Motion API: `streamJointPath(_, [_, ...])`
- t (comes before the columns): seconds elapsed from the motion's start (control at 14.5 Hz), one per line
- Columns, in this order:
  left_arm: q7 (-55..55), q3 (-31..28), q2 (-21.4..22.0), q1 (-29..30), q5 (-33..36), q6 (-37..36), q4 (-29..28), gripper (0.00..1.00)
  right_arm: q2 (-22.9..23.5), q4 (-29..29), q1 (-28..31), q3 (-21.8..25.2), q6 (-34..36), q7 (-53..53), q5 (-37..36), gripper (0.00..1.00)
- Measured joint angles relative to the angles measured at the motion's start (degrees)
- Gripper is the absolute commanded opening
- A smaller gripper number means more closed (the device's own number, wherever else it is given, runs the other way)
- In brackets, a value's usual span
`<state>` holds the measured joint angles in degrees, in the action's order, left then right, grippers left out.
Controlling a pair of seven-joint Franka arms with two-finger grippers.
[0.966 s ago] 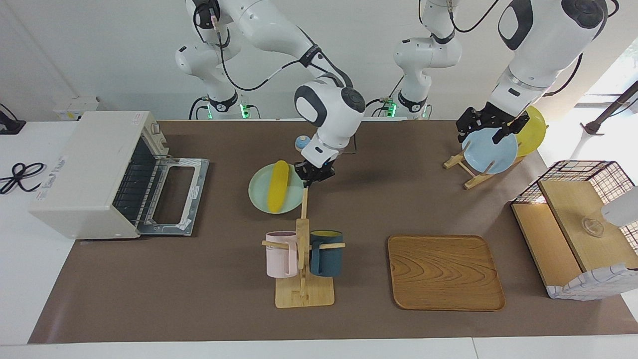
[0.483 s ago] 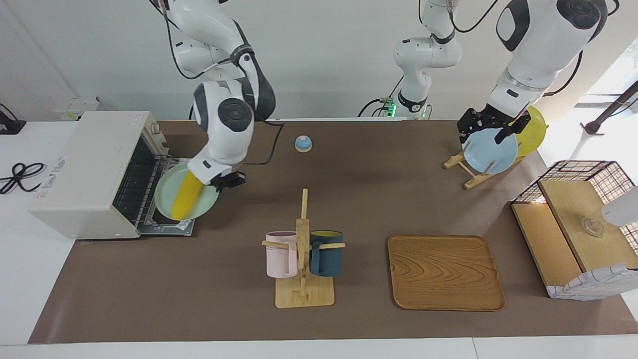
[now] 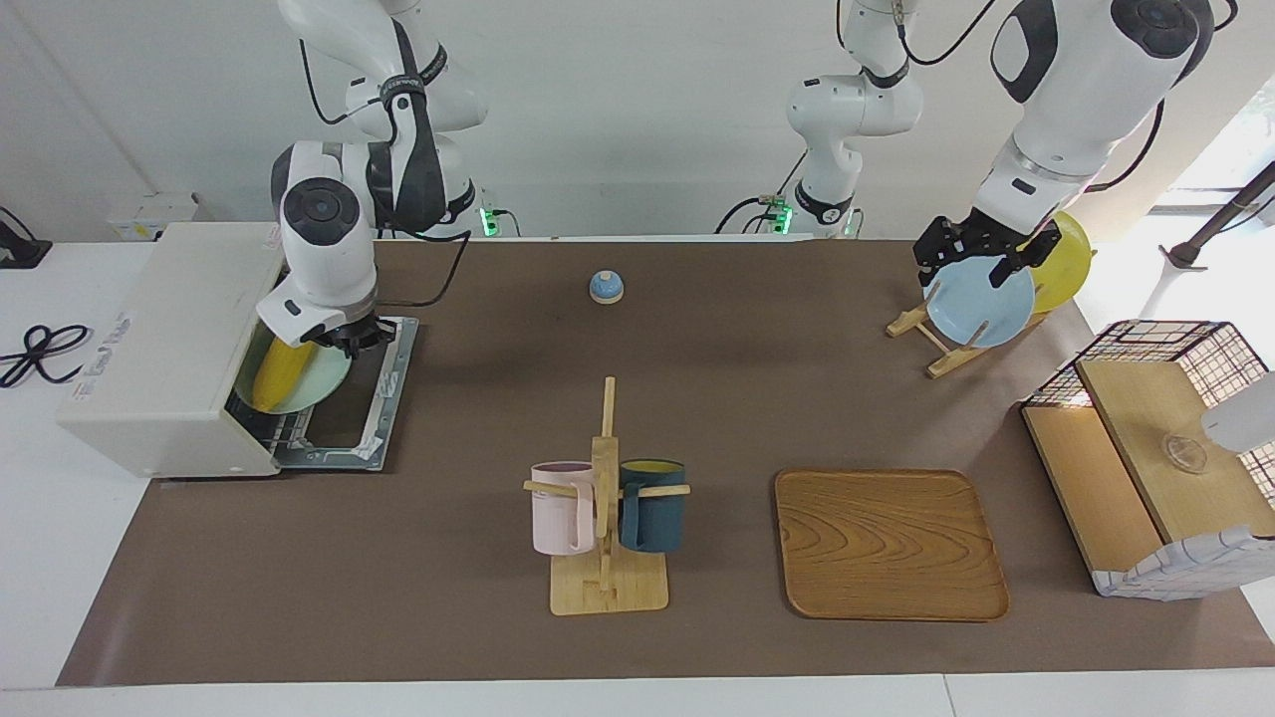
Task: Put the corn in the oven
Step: 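Carry the corn with the right gripper to the open toaster oven, then insert the corn into the oven and open the right gripper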
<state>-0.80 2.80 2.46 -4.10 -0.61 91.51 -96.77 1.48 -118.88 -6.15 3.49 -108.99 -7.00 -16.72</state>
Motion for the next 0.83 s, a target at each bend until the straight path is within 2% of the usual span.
streamJointPath(0.14, [0.0, 0.5, 0.0, 0.9, 0.0, 0.0, 0.0, 1.0, -0.8, -2.5, 2.3, -0.1, -2.8, 2.9, 0.0, 0.0])
streamJointPath(0.34, [0.0, 1.3, 0.0, 1.5, 0.0, 0.0, 0.0, 1.0, -1.1, -3.4, 6.3, -0.1, -3.8, 6.8, 0.0, 0.0])
streamJointPath(0.69, [0.0, 1.7, 0.0, 1.5, 0.0, 0.0, 0.0, 1.0, -2.0, -6.0, 7.3, -0.1, -6.2, 7.1, 0.0, 0.01])
streamJointPath(0.83, [0.0, 1.8, 0.0, 1.4, 0.0, 0.0, 0.0, 1.0, -2.3, -6.4, 7.3, -0.2, -6.4, 7.1, 0.0, 0.13])
